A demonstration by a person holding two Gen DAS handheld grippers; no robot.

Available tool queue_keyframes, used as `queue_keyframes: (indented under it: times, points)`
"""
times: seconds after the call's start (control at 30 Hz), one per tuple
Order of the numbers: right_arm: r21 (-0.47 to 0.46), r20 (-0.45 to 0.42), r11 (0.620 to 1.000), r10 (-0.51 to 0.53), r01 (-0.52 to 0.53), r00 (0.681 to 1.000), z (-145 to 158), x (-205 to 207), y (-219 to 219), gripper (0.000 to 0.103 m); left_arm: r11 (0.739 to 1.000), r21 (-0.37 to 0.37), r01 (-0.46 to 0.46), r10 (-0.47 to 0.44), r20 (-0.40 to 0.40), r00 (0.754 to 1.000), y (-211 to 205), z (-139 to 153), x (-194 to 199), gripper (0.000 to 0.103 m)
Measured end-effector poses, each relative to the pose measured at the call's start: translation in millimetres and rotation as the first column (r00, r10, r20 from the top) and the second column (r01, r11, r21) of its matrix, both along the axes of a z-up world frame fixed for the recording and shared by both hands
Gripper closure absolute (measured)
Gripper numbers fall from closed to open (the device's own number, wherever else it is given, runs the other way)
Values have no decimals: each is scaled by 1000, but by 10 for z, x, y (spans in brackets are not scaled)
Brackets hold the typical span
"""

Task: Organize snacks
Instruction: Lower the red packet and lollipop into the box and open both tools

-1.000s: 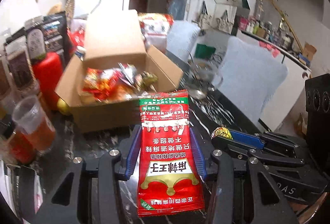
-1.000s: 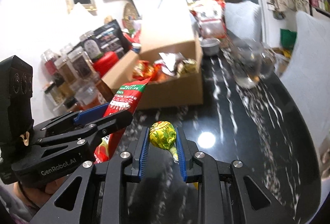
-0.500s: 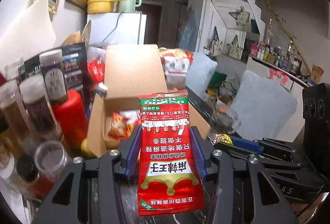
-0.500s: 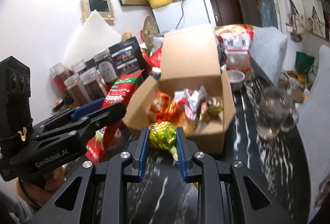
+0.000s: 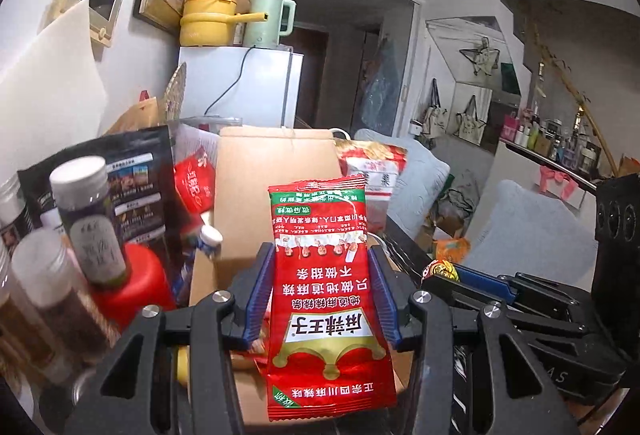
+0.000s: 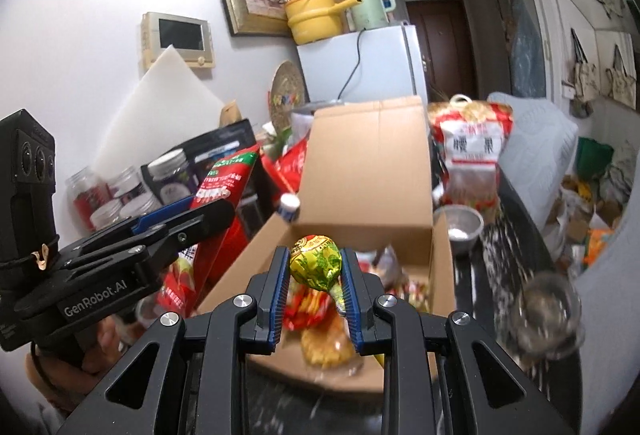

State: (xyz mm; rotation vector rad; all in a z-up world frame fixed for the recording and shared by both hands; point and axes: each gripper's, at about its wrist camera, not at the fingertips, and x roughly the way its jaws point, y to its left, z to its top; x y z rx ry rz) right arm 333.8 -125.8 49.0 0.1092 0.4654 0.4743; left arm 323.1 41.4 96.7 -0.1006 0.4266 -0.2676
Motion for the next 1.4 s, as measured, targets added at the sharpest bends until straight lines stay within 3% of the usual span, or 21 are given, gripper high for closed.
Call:
queue_keyframes:
  times: [0.23,0.83,1.4]
  points:
    - [-5,0,1000,28,-28,1000,-9,409,125,78,1000,-3,-26,26,-23,999,75,-87,399,57]
    - [3,-127,998,66,-66,990,-491,1209,285,78,994,71,-79,90,-169,982,154,-627,1066,57]
    - [26,-283,999,50,-45,958,-915,1587,191,78,993,106,-46,83,-382,920,71,-1133,1417,57]
